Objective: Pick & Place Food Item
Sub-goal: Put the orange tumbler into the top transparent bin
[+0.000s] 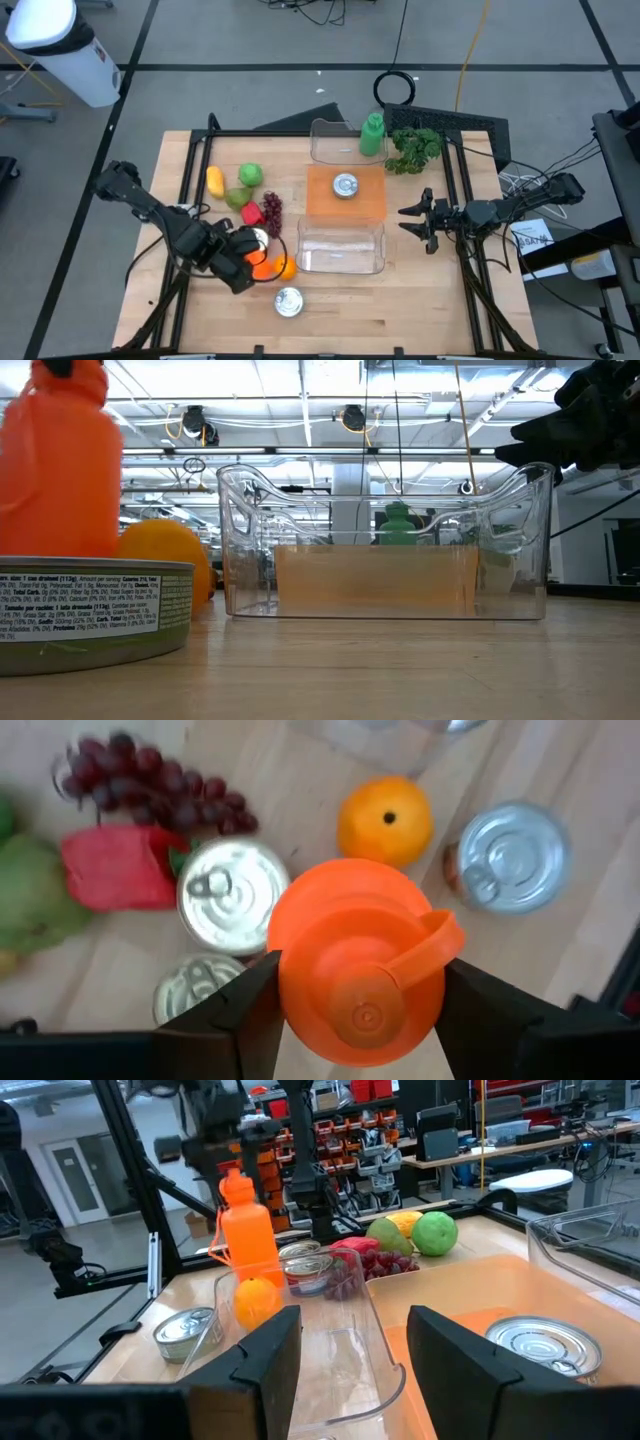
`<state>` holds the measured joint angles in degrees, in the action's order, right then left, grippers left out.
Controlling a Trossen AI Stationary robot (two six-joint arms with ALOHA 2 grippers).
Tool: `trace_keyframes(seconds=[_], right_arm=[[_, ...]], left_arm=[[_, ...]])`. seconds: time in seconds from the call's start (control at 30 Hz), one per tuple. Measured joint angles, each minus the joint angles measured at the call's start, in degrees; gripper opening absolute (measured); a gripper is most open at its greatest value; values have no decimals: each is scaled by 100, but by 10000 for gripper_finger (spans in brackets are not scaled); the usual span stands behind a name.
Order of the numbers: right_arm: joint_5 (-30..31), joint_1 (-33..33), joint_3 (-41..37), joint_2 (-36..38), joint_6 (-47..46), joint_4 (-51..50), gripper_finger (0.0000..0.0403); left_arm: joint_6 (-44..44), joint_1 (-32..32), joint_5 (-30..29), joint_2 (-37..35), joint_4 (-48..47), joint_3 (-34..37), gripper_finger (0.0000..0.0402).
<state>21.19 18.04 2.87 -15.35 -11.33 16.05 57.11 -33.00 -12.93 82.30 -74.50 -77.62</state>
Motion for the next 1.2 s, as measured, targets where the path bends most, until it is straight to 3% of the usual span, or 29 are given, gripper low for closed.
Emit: trace_keyframes(seconds=[0.23, 0.33, 0.43, 0.6, 0.73, 1.0, 1.1, 1.2], right_arm=[[15, 0, 0, 0, 2, 8, 169], [149, 0, 0, 2, 9, 48, 169], [129, 1, 0, -50, 0, 103, 169], [129, 0, 0, -574, 146, 1175, 175], [92, 2, 207, -1332, 560, 2021, 219], [-92, -82, 1572, -3364, 1201, 2045, 375], [184, -183, 2087, -4198, 1511, 2086, 396], [179, -346, 2509, -4937, 1647, 2056, 388]], left_arm=[[-574, 298, -673, -71, -714, -1294, 216], [-1160, 570, -1311, -75, -549, -1769, 216], [-2179, 964, -1475, -78, 37, -1909, 216], [-3922, 1716, -876, 173, 1495, -1909, 216], [-4777, 2187, -98, 597, 2116, -1907, 216], [-5411, 2647, 392, 1203, 2834, -1904, 216], [-5564, 2700, 443, 1238, 3003, -1902, 216], [-5648, 2704, 446, 1231, 3220, -1907, 216]])
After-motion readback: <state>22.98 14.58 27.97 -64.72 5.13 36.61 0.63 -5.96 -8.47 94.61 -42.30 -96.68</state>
